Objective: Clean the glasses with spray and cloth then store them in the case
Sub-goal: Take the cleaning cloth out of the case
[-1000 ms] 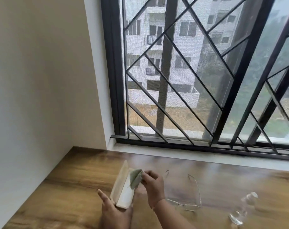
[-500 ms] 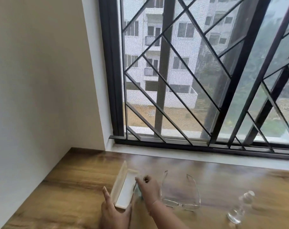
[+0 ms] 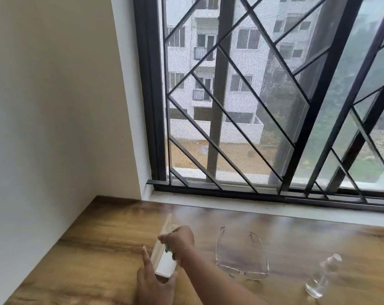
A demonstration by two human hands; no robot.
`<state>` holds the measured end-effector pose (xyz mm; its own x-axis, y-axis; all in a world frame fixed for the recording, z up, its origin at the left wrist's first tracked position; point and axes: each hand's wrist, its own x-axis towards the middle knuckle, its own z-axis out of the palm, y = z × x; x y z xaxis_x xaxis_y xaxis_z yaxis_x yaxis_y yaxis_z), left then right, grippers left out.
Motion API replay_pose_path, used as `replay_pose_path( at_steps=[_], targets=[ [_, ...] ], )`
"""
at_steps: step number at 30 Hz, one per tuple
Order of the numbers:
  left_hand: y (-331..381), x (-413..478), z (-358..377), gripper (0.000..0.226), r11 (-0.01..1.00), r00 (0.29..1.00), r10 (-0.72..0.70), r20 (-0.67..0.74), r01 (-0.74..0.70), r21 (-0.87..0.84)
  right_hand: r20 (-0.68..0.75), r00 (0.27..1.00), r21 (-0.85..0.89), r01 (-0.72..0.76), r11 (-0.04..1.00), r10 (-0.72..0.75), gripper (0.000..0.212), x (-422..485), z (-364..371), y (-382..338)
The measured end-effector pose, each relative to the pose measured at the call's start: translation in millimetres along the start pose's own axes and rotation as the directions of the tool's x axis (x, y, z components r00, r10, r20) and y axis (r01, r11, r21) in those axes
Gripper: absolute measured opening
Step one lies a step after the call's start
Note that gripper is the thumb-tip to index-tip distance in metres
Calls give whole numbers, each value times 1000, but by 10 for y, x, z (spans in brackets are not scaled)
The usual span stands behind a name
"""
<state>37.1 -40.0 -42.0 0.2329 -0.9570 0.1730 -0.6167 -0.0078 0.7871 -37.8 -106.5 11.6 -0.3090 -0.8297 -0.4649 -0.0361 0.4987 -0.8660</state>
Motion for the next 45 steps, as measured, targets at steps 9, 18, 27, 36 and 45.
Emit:
replay_pose_path(
  at_steps=[9, 18, 27, 36, 45],
  targets=[
    [-36, -34, -36, 106, 997, 999, 41, -2, -41, -59, 102, 978, 203, -201, 958, 184, 26, -25, -235, 201],
    [4, -4, -78, 118, 987, 996, 36, 83, -22, -161, 123, 980, 178, -178, 968, 157, 27, -66, -291, 370],
    [239, -77, -178, 112, 959, 974, 189, -123, -210, -188, 86, 984, 217, -170, 961, 155, 41, -135, -381, 309],
    [51, -115, -73, 94, 981, 990, 141, -15, -142, -131, -15, 988, 361, -138, 922, 153, 14, -462, -775, 173],
    [812, -324, -144, 32, 835, 941, 90, 327, 107, -539, -9, 998, 490, -52, 870, 64, 22, -843, -1286, 254]
  ],
)
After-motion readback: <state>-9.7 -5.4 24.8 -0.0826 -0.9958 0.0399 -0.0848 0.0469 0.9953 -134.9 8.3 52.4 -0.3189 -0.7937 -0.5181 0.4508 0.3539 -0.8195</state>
